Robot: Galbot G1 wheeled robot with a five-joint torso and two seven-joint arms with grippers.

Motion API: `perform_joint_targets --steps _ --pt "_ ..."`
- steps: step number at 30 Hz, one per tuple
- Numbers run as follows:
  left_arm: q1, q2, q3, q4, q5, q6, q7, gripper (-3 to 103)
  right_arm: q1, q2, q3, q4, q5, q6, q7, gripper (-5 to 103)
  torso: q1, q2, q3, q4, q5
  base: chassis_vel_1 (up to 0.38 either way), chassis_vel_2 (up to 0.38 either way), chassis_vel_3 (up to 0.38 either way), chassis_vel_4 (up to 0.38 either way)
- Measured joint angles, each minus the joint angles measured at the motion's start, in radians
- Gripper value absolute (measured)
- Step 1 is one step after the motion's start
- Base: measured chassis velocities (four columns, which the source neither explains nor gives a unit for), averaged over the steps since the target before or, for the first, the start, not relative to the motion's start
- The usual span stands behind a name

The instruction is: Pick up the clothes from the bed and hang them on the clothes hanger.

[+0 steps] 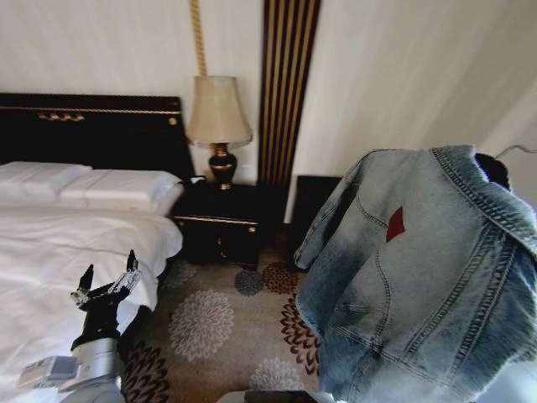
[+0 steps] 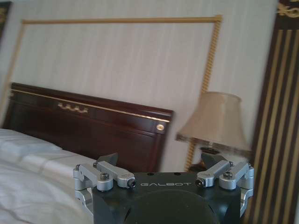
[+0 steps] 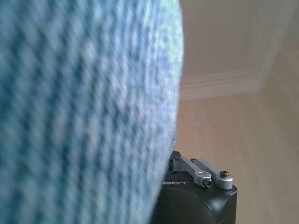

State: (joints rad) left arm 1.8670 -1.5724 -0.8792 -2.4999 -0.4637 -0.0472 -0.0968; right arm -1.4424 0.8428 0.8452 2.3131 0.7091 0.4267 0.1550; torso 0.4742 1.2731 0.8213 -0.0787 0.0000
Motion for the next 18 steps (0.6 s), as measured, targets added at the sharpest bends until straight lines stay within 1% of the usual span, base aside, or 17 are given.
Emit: perform_joint_targets --steps 18 --pt "0.002 0.008 0.001 0.0 -0.001 -0.003 0.002 100 -0.027 0.012 0.019 0.014 -0.003 0.0 -0.004 21 0.0 0.0 0.0 -0.0001 0.0 -0.119 -0.124 -0.123 -0.124"
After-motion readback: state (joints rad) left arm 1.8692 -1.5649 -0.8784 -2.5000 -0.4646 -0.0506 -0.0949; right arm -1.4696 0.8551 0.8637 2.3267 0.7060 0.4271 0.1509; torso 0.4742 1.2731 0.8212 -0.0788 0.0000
